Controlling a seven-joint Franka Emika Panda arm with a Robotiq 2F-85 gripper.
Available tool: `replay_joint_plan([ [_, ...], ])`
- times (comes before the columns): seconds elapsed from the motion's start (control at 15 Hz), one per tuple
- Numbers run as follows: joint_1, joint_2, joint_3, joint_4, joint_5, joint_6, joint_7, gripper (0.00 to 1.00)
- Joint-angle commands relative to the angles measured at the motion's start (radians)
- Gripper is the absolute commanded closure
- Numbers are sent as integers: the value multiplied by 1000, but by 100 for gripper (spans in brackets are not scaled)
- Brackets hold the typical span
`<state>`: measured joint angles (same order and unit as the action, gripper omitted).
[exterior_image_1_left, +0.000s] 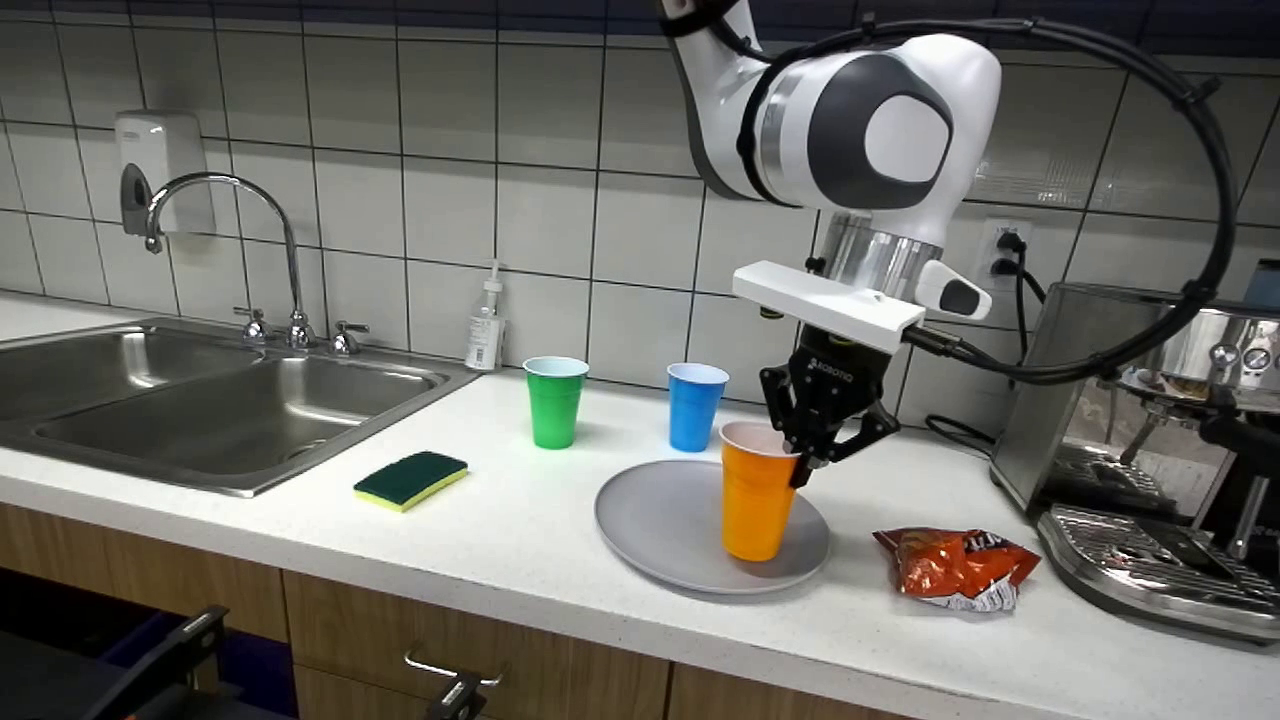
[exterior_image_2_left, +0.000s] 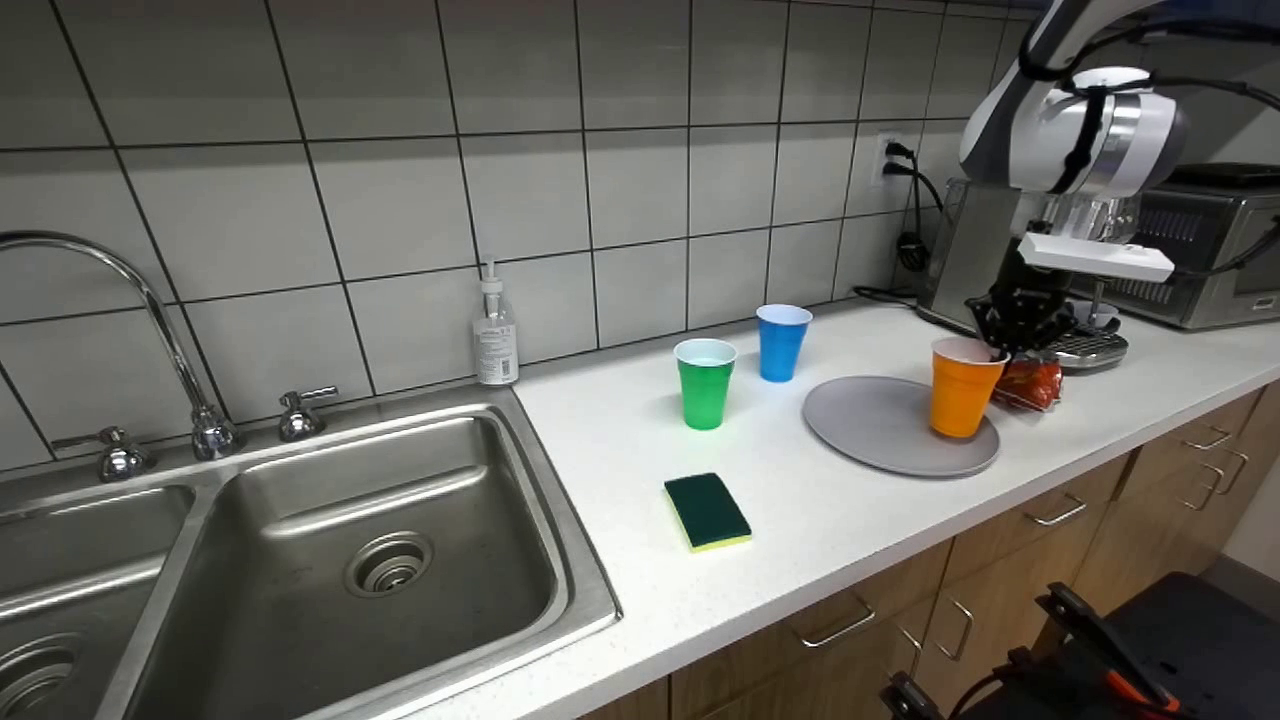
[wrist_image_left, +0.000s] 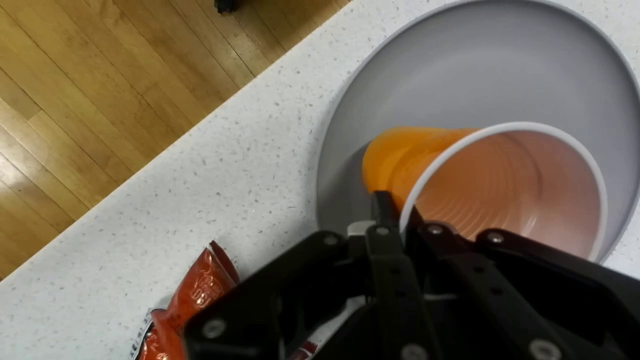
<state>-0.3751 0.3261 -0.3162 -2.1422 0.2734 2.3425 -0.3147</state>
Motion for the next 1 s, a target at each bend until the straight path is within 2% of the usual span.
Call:
replay_joint_plan([
  [0.0, -25, 11, 22, 25, -17, -29, 23, 99],
  [0.07, -25, 13, 22, 24, -19, -26, 23, 99],
  [0.13, -24, 13, 22, 23, -21, -25, 24, 92],
  [0.2, -21, 14, 22, 24, -25, -28, 29, 70],
  [0.33, -21, 11, 25, 22, -26, -30, 24, 66],
  [0.93, -19, -15, 36, 32, -30, -37, 16, 1],
])
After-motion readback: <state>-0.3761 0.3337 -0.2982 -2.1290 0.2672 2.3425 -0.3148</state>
